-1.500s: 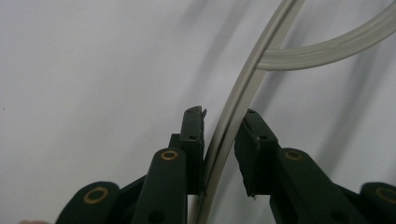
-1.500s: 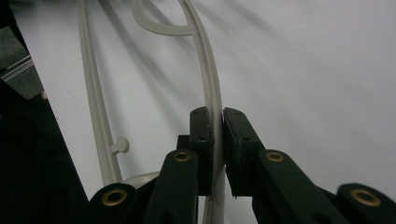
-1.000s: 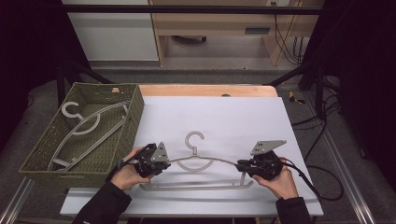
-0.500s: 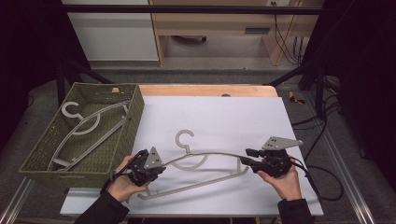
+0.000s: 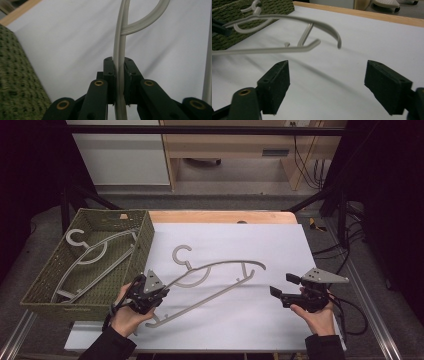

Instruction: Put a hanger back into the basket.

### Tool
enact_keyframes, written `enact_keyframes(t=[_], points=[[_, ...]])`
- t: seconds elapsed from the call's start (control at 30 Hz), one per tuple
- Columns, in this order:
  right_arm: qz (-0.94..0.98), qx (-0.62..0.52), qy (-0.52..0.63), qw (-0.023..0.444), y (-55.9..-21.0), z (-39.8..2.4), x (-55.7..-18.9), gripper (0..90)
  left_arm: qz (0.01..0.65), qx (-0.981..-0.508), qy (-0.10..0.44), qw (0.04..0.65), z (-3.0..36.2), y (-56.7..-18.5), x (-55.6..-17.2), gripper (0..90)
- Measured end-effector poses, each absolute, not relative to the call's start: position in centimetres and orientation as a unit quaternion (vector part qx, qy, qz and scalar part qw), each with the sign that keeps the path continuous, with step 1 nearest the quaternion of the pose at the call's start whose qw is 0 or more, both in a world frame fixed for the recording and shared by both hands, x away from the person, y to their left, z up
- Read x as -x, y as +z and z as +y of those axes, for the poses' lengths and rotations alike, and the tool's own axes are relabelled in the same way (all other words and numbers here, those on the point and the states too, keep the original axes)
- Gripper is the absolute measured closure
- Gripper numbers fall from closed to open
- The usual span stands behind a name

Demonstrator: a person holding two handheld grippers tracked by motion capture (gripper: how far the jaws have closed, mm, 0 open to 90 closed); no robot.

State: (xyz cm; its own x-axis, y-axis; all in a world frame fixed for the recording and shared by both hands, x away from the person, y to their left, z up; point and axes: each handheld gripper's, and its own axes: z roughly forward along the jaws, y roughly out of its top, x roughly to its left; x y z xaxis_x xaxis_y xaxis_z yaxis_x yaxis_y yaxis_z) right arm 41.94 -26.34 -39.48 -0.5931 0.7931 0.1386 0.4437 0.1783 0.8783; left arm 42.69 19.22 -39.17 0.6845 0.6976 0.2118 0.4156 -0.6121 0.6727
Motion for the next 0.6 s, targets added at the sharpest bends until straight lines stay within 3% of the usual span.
enact_keyframes(t=[0.13, 0.6], points=[[0.744, -0.429, 0.479, 0.181, -39.9, -26.4, -41.9, 7.9, 0.328, -0.859, 0.240, 0.312, 19.9, -38.0, -42.6, 81.9], [0.722, -0.445, 0.490, 0.200, -40.4, -26.4, -41.9, 1.7, 0.346, -0.822, 0.265, 0.367, 23.6, -32.5, -42.9, 81.9]])
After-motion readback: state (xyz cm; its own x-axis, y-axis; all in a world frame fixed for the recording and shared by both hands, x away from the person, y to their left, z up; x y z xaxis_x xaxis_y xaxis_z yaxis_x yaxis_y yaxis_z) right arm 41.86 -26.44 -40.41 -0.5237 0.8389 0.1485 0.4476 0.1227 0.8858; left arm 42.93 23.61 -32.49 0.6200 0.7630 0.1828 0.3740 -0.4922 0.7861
